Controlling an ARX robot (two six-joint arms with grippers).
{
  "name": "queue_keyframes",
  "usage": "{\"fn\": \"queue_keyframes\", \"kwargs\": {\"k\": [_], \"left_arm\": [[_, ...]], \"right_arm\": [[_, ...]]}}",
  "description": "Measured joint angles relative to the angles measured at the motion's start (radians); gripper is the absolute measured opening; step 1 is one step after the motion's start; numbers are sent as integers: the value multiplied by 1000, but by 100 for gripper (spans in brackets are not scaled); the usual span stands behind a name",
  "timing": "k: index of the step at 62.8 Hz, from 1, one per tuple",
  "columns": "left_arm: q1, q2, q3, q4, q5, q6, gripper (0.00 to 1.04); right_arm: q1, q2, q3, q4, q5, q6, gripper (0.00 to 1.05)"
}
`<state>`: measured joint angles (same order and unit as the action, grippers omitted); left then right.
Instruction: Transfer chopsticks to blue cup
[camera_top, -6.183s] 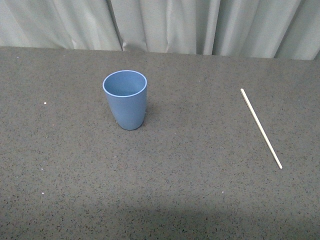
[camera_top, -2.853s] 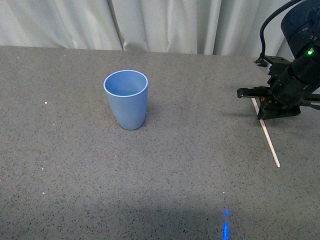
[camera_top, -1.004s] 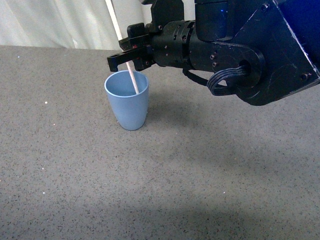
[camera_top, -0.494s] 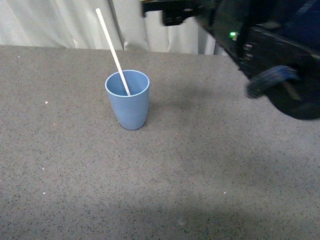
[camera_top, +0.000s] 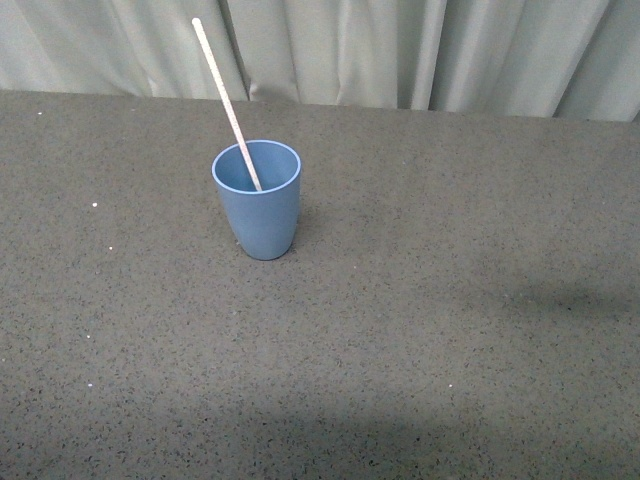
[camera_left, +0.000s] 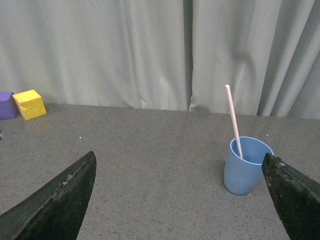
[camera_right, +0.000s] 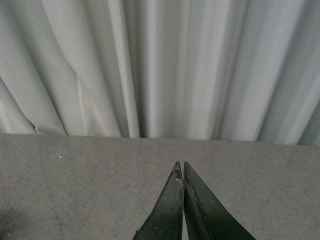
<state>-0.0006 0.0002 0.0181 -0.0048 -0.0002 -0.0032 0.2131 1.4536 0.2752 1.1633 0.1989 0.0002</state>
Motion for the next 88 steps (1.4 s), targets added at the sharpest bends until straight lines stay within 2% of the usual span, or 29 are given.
{"fn": "queue_keyframes", "kwargs": {"k": [16, 34, 38, 44, 88], "left_arm": [[0, 0, 0, 0, 0, 0, 98], [0, 0, 0, 0, 0, 0, 98], [0, 0, 0, 0, 0, 0, 98], [0, 0, 0, 0, -1, 0, 98], [0, 0, 0, 0, 0, 0, 98]], "right_arm": [[-74, -207, -129, -82, -64, 0, 1], [-131, -457, -217, -243, -119, 0, 1], [-179, -507, -228, -279, -187, 0, 1], [-208, -581, -242, -339, -193, 0, 1], [-211, -1057, -271, -766, -198, 0, 1]]}}
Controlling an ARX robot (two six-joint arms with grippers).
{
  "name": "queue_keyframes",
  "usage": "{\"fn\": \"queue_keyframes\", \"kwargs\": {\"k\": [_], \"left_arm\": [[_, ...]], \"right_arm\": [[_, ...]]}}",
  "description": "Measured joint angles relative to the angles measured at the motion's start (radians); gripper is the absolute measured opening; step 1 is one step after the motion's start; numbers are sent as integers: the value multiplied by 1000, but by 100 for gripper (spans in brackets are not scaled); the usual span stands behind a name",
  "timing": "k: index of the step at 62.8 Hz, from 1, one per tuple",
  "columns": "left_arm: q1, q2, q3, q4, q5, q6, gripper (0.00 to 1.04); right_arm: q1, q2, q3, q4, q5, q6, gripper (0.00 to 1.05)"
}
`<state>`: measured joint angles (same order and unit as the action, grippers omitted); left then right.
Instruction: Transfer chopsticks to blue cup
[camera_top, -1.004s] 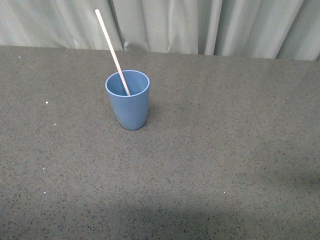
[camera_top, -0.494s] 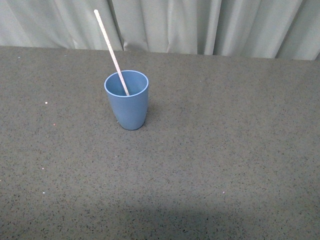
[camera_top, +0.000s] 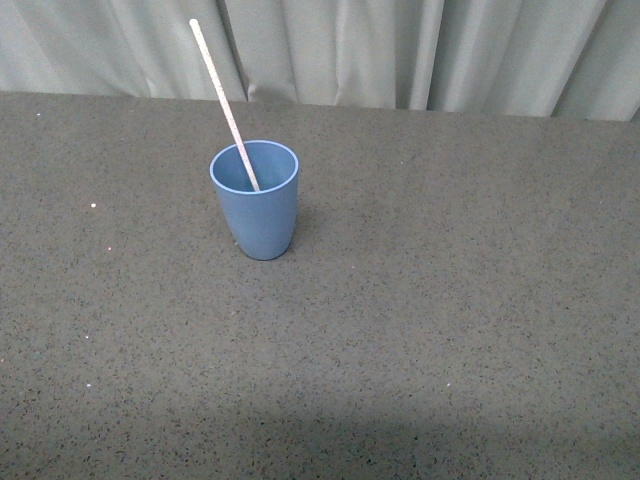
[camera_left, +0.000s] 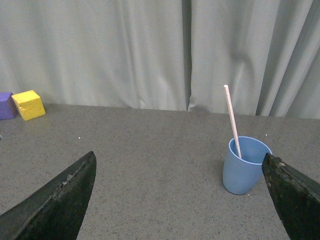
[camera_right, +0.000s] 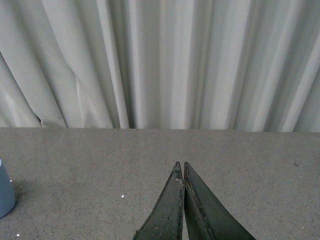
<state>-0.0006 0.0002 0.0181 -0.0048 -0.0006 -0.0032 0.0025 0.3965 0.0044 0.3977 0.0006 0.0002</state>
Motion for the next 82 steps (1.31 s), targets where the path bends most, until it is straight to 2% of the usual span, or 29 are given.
{"fn": "queue_keyframes", "kwargs": {"k": [42, 49, 64, 75, 82], "left_arm": [[0, 0, 0, 0, 0, 0, 98], [0, 0, 0, 0, 0, 0, 98], [0, 0, 0, 0, 0, 0, 98], [0, 0, 0, 0, 0, 0, 98], [0, 0, 0, 0, 0, 0, 98]], "right_arm": [[0, -219, 0, -217, 0, 0, 1], [0, -358, 1, -387, -2, 0, 1], [0, -392, 1, -396, -2, -1, 1], [0, -392, 1, -396, -2, -1, 29], [0, -392, 1, -396, -2, -1, 59]]}}
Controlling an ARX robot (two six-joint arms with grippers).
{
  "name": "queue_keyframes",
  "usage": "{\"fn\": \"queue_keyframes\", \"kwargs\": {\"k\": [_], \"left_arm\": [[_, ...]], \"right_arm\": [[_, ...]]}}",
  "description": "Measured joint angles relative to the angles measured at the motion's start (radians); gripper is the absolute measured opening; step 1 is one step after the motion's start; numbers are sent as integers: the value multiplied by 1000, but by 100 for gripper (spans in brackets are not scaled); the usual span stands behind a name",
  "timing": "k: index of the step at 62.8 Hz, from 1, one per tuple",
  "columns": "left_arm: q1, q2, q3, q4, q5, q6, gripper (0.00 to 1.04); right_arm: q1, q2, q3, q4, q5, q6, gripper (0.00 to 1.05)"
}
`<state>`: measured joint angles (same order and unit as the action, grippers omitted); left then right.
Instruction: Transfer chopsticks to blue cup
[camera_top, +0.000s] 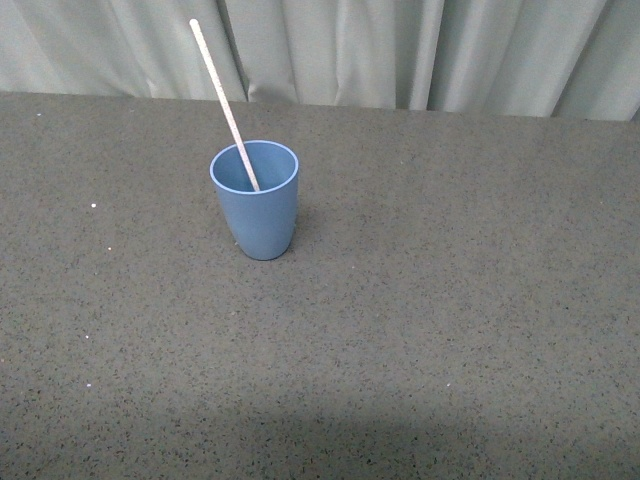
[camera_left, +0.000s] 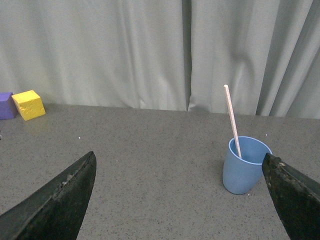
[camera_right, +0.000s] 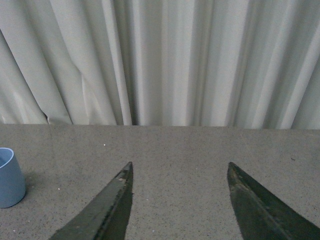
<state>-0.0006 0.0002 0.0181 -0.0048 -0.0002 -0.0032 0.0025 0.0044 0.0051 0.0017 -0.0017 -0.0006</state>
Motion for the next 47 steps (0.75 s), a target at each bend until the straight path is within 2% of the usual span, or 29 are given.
{"fn": "queue_keyframes", "kwargs": {"k": [11, 14, 19, 47], "left_arm": [[0, 0, 0, 0, 0, 0, 98], [0, 0, 0, 0, 0, 0, 98], [0, 0, 0, 0, 0, 0, 98], [0, 0, 0, 0, 0, 0, 98]], "right_arm": [[0, 0, 0, 0, 0, 0, 92], [0, 0, 0, 0, 0, 1, 97], [0, 0, 0, 0, 0, 0, 94], [0, 0, 0, 0, 0, 0, 95]]}}
